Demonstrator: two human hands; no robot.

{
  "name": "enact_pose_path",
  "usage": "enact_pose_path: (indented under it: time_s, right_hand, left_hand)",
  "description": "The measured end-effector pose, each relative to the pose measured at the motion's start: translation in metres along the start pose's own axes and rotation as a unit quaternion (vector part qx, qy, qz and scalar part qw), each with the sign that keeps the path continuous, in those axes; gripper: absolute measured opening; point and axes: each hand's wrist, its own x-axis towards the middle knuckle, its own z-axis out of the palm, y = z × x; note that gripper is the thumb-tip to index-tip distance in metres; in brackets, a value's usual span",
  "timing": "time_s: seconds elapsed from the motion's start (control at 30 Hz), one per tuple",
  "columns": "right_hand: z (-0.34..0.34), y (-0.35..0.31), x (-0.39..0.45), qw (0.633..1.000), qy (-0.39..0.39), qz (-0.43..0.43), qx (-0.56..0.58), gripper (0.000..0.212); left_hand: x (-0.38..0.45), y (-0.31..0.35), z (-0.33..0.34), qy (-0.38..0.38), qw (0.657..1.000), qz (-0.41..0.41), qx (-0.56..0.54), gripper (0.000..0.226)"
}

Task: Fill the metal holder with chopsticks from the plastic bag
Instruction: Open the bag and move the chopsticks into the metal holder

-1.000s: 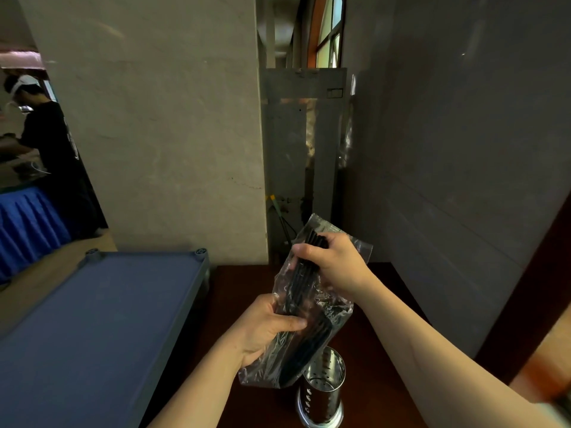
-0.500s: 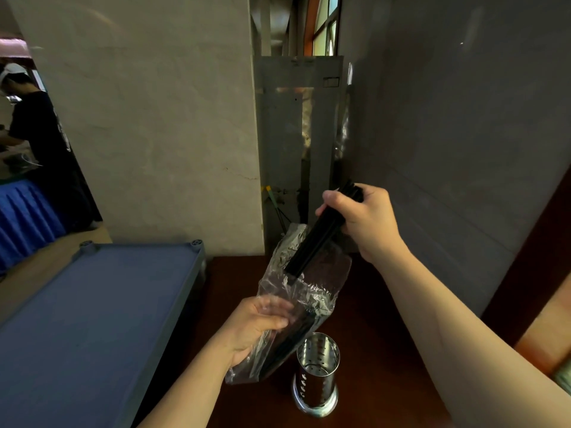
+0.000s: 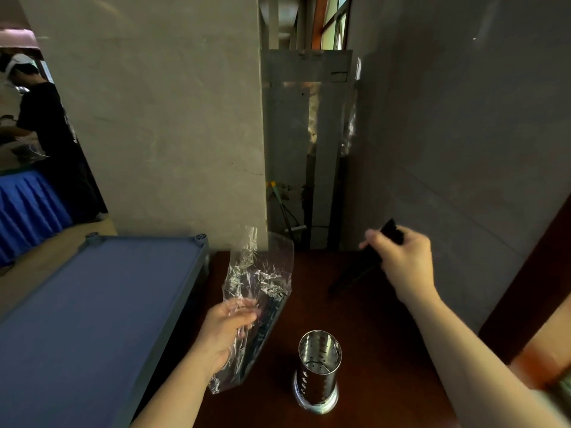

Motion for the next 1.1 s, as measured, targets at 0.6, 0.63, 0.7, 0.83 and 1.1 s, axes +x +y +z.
enact_pose_path:
  time_s: [0.6, 0.63, 0.7, 0.83, 1.1]
  right_hand:
    - [0.054, 0.113, -0.065, 0.977, -0.139, 0.09, -0.136, 0.021]
    - [0.055, 0.119, -0.067, 0.975, -0.143, 0.094, -0.143, 0.022]
    - [0.056, 0.128, -0.072, 0.97, -0.153, 0.101, -0.159, 0.024]
    - [0.059, 0.144, -0.081, 0.955, -0.182, 0.116, -0.201, 0.028]
    - [0.064, 0.161, -0.096, 0.907, -0.294, 0.106, -0.283, 0.019]
  left_hand:
    - [-0.013, 0.017, 0.007, -0.025, 0.999, 0.04, -0.019, 0.027]
    - [-0.013, 0.017, 0.007, -0.026, 0.999, 0.042, -0.02, 0.027]
    - [-0.014, 0.015, 0.008, -0.028, 0.998, 0.043, -0.024, 0.028]
    - [-0.014, 0.012, 0.008, -0.027, 0.998, 0.043, -0.021, 0.031]
    - [-0.015, 0.009, 0.009, -0.032, 0.999, 0.038, -0.019, 0.031]
